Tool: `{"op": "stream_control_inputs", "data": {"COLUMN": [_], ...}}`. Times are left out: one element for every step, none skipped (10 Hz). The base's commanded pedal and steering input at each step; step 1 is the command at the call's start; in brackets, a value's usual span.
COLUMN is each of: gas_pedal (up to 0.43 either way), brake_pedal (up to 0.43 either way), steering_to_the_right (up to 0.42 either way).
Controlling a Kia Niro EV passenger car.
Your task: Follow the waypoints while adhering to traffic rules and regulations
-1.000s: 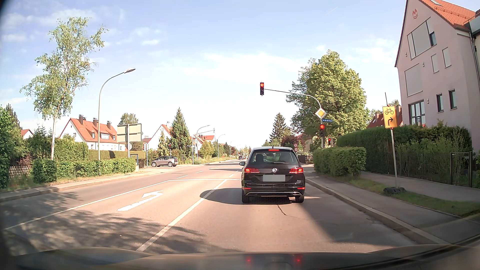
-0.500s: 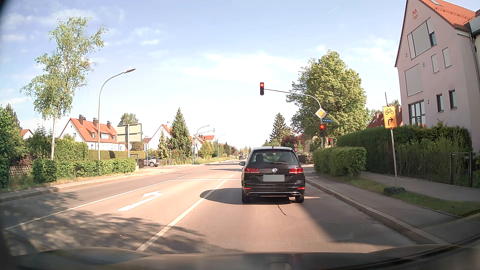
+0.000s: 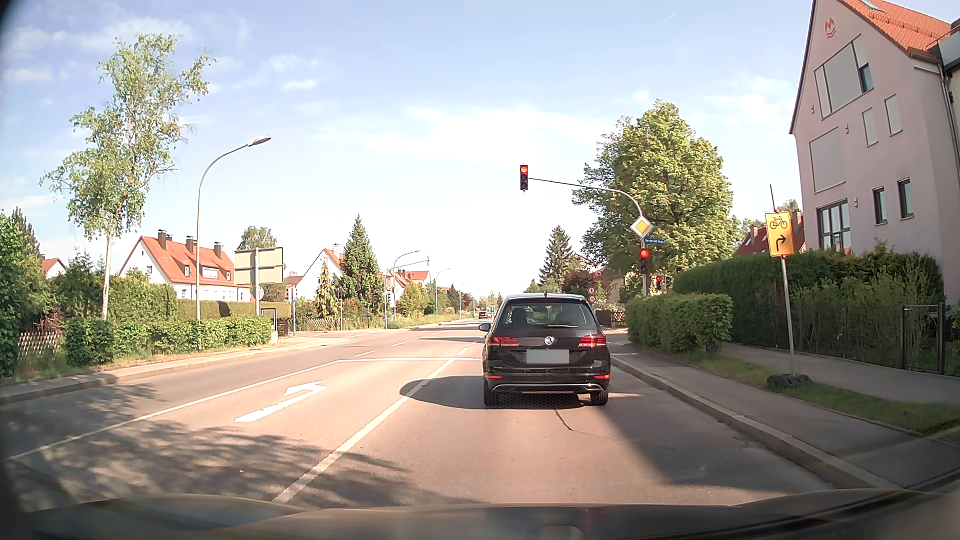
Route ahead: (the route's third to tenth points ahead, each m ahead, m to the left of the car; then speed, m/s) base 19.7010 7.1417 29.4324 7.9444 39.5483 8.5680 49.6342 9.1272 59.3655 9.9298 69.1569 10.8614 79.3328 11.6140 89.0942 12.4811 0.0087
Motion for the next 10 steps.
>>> {"op": "stream_control_inputs", "data": {"gas_pedal": [0.000, 0.000, 0.000, 0.000, 0.000, 0.000, 0.000, 0.000, 0.000, 0.000], "brake_pedal": [0.220, 0.220, 0.220, 0.220, 0.220, 0.220, 0.220, 0.220, 0.220, 0.220], "steering_to_the_right": [-0.011, -0.011, -0.011, -0.010, -0.010, -0.010, -0.010, -0.010, -0.010, -0.010]}}
